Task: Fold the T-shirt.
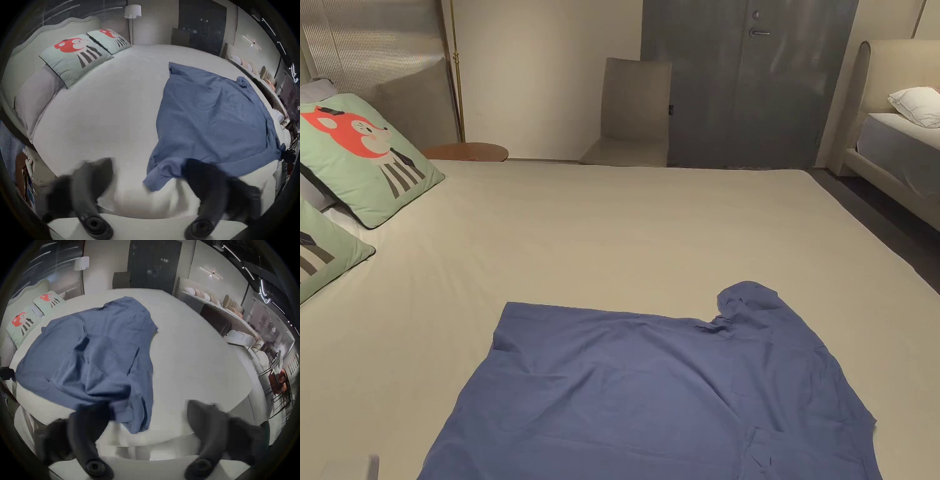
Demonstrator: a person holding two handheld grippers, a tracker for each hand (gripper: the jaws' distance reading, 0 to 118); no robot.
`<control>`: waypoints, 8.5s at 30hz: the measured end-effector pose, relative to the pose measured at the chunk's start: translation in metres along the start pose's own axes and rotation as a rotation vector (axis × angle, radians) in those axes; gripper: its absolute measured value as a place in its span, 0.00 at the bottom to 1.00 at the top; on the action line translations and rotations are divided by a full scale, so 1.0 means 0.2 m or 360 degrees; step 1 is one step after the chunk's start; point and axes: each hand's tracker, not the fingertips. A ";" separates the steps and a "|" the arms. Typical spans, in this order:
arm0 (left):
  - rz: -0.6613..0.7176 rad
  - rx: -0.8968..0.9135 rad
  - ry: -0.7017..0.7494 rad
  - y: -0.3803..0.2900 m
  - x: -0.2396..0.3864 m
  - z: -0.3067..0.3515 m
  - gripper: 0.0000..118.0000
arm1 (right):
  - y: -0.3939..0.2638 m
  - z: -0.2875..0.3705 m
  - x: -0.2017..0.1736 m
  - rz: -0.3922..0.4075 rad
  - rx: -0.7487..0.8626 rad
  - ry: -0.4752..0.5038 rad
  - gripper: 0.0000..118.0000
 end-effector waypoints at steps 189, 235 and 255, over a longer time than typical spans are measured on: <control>0.0127 -0.0280 -0.0300 0.19 0.02 -0.10 0.03 | 0.31 -0.17 0.12 -0.0224 -0.0132 0.0097 0.07; -0.0033 0.0215 -0.0346 1.01 0.37 -0.28 0.05 | 0.64 -0.03 -0.24 -0.0167 0.0715 0.0010 0.01; 0.0033 -0.0242 -0.0212 1.11 0.45 -0.95 0.04 | 0.71 -0.43 -0.12 -0.0158 0.0408 -0.0011 0.22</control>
